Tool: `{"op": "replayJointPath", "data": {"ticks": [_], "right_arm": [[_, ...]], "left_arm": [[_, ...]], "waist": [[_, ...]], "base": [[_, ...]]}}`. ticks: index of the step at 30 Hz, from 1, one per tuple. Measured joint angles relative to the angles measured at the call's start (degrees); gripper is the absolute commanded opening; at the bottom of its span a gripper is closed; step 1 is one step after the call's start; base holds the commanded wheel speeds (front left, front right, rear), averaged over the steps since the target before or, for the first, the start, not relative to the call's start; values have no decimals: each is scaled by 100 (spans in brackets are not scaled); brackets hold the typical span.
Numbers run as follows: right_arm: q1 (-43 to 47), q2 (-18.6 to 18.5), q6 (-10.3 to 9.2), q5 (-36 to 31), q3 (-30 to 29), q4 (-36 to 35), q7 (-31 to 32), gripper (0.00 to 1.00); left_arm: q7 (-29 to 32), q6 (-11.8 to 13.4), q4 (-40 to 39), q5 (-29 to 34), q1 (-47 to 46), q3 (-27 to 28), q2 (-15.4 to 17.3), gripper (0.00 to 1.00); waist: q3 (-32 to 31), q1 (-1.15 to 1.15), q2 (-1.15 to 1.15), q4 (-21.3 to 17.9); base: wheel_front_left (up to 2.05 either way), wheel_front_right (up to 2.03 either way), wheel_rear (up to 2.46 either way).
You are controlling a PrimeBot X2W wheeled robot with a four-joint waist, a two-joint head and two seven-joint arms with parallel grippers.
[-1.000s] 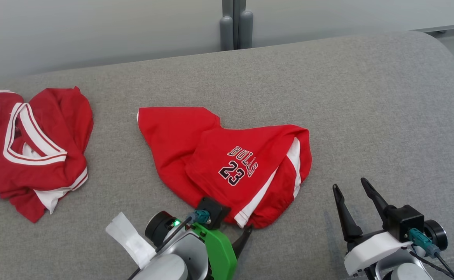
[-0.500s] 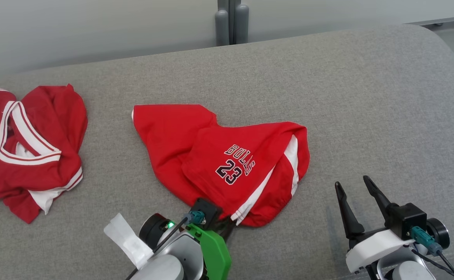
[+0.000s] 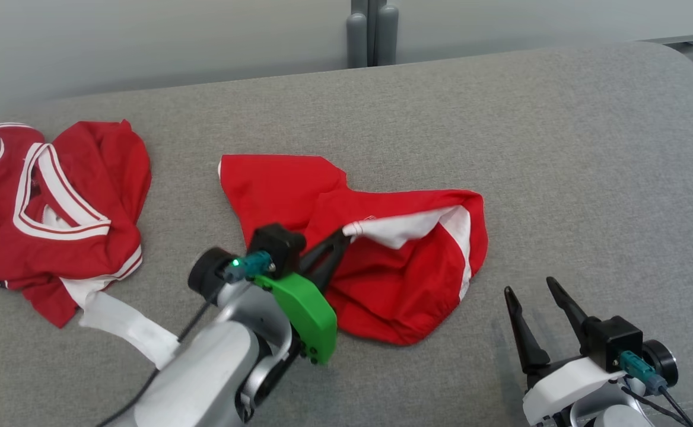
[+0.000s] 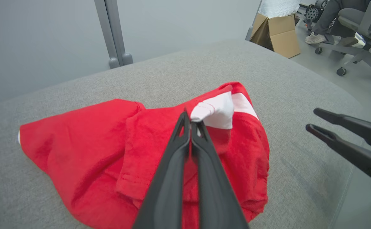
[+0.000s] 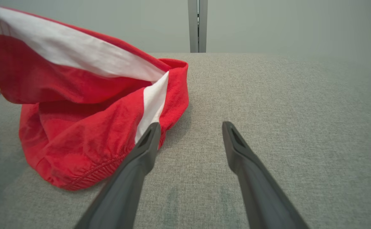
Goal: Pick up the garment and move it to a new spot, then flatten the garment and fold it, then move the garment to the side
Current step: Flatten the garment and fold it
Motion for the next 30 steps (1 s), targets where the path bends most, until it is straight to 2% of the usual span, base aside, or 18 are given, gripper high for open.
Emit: {"op": "replayJointPath", "data": {"ticks": [7, 15, 22, 30], "right_arm": [[49, 43, 111, 170, 255, 393, 0, 100], [40, 129, 301, 1066, 653, 1102, 0, 100], [-119, 127, 355, 1901, 1082, 1296, 166, 100], [-660, 92, 354, 2896, 1483, 1277, 584, 100]], "left_arm": [[-120, 93, -554, -78, -497, 614, 197, 0], [120, 144, -614, -94, -769, 1015, 724, 0], [444, 145, -679, -129, -774, 1025, 1009, 0], [664, 145, -829, -189, -772, 1023, 1096, 0]], "waist": [[-29, 0, 0, 248], [-117, 0, 0, 316], [-114, 0, 0, 198], [-97, 0, 0, 193]], "base": [[0, 0, 0], [0, 0, 0], [0, 0, 0], [0, 0, 0]]}}
